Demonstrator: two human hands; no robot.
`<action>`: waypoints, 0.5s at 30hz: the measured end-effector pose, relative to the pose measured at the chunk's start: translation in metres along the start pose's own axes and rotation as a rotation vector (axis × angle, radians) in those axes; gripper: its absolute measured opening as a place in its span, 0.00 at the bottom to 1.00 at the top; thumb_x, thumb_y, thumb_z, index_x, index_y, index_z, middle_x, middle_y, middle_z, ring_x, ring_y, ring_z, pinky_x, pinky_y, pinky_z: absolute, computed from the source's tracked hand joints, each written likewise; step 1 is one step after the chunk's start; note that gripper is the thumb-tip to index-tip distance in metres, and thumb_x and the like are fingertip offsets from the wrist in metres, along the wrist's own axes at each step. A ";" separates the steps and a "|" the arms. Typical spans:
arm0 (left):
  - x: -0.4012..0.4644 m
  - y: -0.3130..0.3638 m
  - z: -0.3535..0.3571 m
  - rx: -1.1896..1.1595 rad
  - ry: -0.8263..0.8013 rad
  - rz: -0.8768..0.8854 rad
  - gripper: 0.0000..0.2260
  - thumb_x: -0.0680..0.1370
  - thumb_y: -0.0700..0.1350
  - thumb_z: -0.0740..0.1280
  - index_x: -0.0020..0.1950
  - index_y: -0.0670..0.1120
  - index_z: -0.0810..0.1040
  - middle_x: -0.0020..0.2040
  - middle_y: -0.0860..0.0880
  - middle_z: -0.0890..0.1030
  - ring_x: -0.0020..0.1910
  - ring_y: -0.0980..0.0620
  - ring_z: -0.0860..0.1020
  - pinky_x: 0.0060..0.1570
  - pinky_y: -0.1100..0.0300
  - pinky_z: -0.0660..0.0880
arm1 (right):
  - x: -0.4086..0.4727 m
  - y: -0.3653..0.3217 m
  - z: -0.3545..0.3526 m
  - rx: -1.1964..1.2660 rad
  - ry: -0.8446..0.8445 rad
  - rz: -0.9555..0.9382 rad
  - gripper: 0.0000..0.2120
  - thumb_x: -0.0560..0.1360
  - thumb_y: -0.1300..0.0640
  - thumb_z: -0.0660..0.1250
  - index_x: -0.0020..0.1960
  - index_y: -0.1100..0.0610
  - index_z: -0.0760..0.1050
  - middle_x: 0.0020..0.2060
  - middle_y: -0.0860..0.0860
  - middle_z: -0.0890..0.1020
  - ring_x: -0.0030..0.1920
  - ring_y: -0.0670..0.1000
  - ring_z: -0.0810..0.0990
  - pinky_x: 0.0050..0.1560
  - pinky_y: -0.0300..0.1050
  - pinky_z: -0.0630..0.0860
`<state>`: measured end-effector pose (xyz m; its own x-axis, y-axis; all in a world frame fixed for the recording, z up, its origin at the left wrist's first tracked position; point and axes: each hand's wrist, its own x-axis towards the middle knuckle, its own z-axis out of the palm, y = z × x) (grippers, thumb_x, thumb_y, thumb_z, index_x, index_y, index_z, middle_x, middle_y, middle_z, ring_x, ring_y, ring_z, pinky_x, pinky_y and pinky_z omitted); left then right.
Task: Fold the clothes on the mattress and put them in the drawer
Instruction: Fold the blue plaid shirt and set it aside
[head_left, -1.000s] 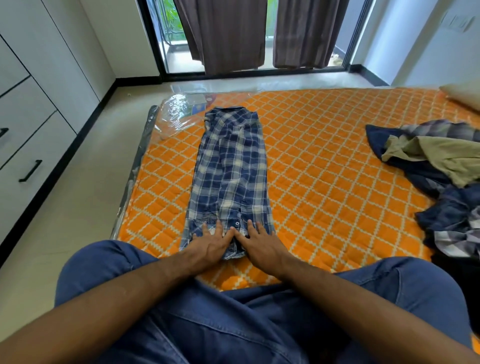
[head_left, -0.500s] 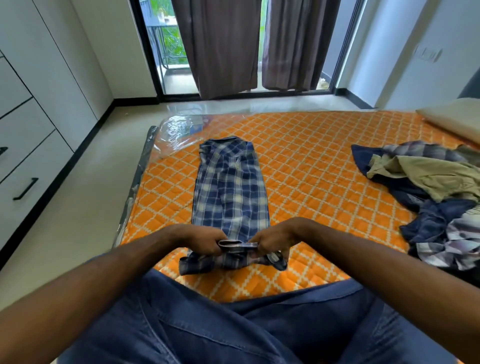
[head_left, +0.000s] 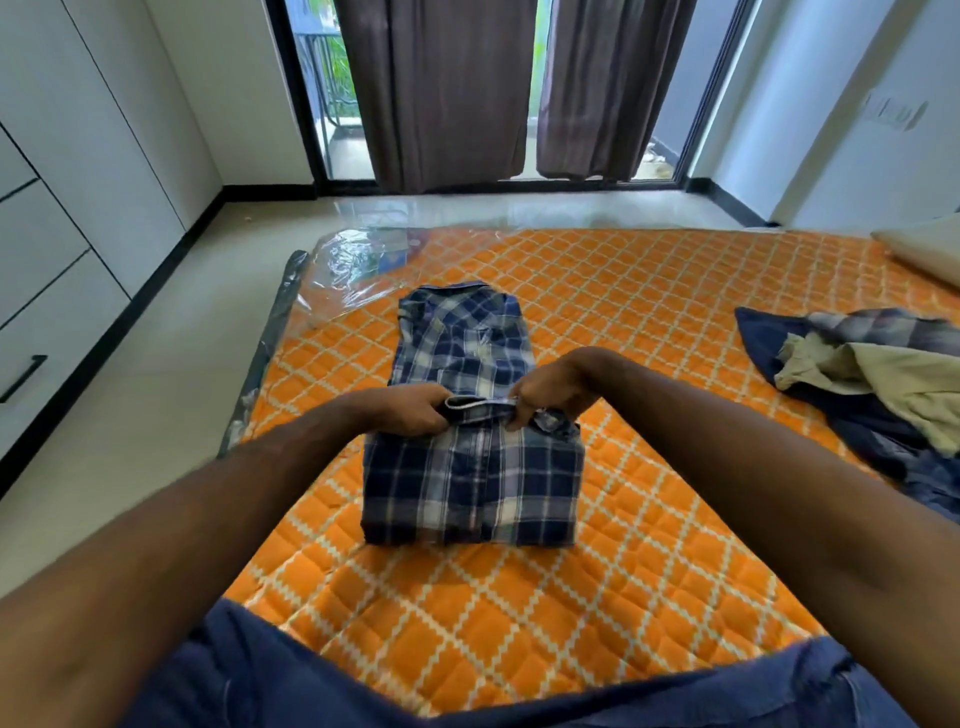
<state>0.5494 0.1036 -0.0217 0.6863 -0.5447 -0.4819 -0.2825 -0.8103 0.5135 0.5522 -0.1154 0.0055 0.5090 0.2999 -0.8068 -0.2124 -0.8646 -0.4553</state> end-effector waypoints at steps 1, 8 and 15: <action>0.009 -0.005 -0.003 0.011 0.044 -0.008 0.04 0.79 0.36 0.62 0.51 0.39 0.75 0.40 0.45 0.74 0.36 0.50 0.70 0.37 0.56 0.67 | 0.013 0.002 -0.010 -0.010 0.042 0.004 0.04 0.84 0.59 0.64 0.50 0.58 0.74 0.45 0.51 0.72 0.37 0.51 0.66 0.39 0.47 0.68; 0.070 -0.041 -0.016 0.040 0.167 -0.010 0.14 0.81 0.40 0.64 0.67 0.41 0.75 0.56 0.45 0.76 0.50 0.49 0.75 0.48 0.56 0.70 | 0.094 0.023 -0.058 -0.015 0.080 -0.035 0.11 0.80 0.61 0.69 0.61 0.64 0.75 0.44 0.59 0.72 0.35 0.53 0.66 0.37 0.50 0.67; 0.101 -0.081 -0.004 0.073 0.221 -0.055 0.13 0.82 0.42 0.64 0.66 0.40 0.74 0.58 0.40 0.76 0.51 0.43 0.75 0.50 0.50 0.73 | 0.136 0.027 -0.077 -0.113 0.154 -0.260 0.08 0.80 0.62 0.70 0.58 0.60 0.79 0.45 0.57 0.79 0.43 0.53 0.74 0.47 0.48 0.73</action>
<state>0.6440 0.1150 -0.1089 0.8297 -0.4451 -0.3369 -0.2824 -0.8553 0.4345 0.6795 -0.1293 -0.0876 0.6560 0.4593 -0.5990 0.0309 -0.8092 -0.5867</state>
